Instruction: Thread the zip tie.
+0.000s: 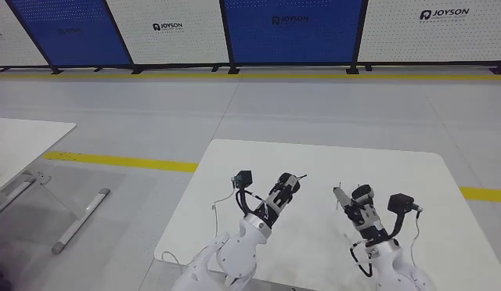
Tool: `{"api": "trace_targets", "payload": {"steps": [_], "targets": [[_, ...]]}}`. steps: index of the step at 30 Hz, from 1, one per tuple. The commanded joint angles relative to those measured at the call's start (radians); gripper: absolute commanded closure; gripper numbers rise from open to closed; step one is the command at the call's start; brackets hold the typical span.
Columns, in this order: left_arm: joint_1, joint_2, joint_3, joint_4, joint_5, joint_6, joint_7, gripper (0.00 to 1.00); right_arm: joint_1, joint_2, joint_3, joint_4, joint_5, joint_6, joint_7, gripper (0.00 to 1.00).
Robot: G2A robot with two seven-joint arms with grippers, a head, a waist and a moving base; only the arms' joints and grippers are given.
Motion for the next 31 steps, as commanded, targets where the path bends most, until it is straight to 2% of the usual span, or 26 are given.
{"api": "trace_targets", "payload": {"steps": [1, 3, 5, 16, 18, 23, 25, 31], "targets": [[0.01, 0.001, -0.011, 0.004, -0.011, -0.001, 0.0, 1.0, -0.026, 0.007, 0.027, -0.027, 0.045, 0.0, -0.047, 0.0], [0.02, 0.003, -0.022, 0.006, -0.018, -0.003, -0.006, 1.0, -0.04, 0.013, 0.045, -0.04, 0.082, 0.0, -0.058, 0.0], [0.029, 0.008, -0.02, 0.005, 0.018, -0.004, -0.048, 1.0, -0.043, 0.016, 0.05, -0.044, 0.091, 0.0, -0.055, 0.0], [0.029, 0.008, -0.02, 0.005, 0.018, -0.004, -0.048, 1.0, -0.043, 0.016, 0.049, -0.043, 0.101, 0.005, -0.055, 0.0], [0.027, 0.007, -0.022, 0.011, 0.012, 0.0, -0.041, 1.0, -0.042, 0.014, 0.06, -0.042, 0.174, 0.012, -0.049, 0.0], [0.028, 0.0, -0.016, 0.015, -0.015, 0.026, 0.015, 1.0, -0.052, 0.018, 0.147, -0.047, 0.336, 0.024, -0.02, 0.0], [0.03, -0.001, -0.016, 0.016, -0.018, 0.031, 0.028, 1.0, -0.051, 0.021, 0.168, -0.043, 0.342, 0.043, 0.011, 0.0], [0.03, -0.001, -0.016, 0.016, -0.018, 0.031, 0.028, 1.0, -0.051, 0.021, 0.168, -0.043, 0.342, 0.043, 0.011, 0.0]]}}
